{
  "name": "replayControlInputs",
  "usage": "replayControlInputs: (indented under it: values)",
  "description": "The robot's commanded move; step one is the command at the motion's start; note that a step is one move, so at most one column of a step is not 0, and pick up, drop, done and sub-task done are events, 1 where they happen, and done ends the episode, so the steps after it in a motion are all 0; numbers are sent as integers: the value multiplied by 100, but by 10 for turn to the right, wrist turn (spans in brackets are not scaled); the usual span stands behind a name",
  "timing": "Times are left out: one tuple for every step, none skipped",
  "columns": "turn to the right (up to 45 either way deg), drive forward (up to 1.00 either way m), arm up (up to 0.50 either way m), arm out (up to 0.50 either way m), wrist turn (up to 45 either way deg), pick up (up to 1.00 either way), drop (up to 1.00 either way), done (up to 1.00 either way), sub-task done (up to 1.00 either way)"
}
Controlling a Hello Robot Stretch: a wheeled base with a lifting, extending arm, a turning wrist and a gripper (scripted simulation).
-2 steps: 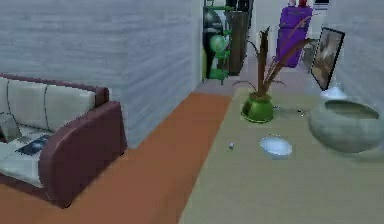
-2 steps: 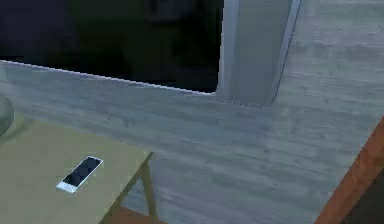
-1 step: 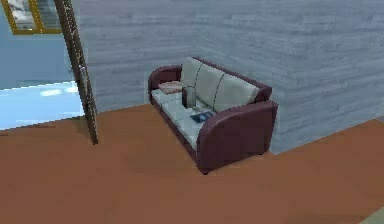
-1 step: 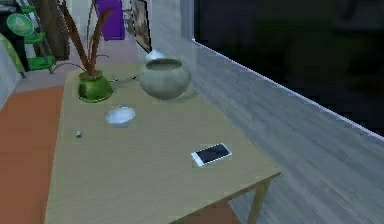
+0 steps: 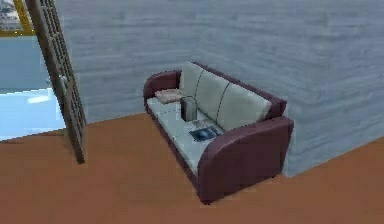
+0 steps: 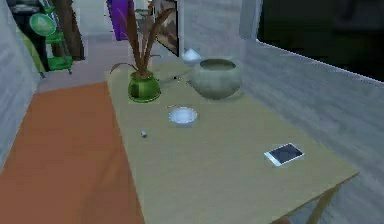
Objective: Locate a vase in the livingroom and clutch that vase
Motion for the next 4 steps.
replayControlInputs:
  values:
    - [210, 0, 0, 0, 0, 0, 0, 0, 0]
    - [0, 15, 0, 0, 0, 0, 0, 0, 0]
    - [330, 0, 0, 0, 0, 0, 0, 0, 0]
    - [0, 80, 0, 0, 0, 0, 0, 0, 0]
